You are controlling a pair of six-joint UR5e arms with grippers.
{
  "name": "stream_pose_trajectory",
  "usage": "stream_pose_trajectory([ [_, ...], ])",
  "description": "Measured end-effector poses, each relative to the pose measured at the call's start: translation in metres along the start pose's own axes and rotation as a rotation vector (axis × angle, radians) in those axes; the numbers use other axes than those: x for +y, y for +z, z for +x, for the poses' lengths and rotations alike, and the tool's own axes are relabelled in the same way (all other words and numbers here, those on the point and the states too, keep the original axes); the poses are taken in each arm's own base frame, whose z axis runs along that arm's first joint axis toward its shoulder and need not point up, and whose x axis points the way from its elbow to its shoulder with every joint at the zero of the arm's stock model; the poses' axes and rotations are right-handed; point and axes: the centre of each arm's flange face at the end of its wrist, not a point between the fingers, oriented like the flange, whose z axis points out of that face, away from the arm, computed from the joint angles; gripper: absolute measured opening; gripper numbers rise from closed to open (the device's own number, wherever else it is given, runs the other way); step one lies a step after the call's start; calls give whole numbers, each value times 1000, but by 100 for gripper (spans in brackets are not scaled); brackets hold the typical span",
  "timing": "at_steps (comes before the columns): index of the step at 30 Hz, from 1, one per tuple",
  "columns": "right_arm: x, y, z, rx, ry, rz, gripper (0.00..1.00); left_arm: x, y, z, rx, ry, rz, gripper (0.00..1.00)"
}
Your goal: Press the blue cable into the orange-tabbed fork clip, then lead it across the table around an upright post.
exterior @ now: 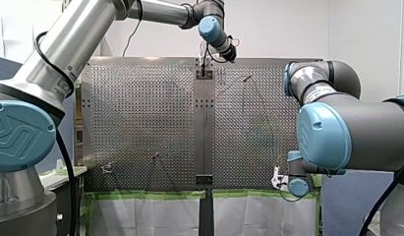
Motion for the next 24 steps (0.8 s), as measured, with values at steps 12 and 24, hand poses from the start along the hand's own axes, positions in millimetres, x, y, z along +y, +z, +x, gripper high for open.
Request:
stream_pose_trajectory([
  [12,0,0,0,-3,0,-1,0,9,0,9,11,-12,-84,98],
  [24,0,-1,-1,-4,-1,0,0,18,-2,9,-1,-11,-168,98],
])
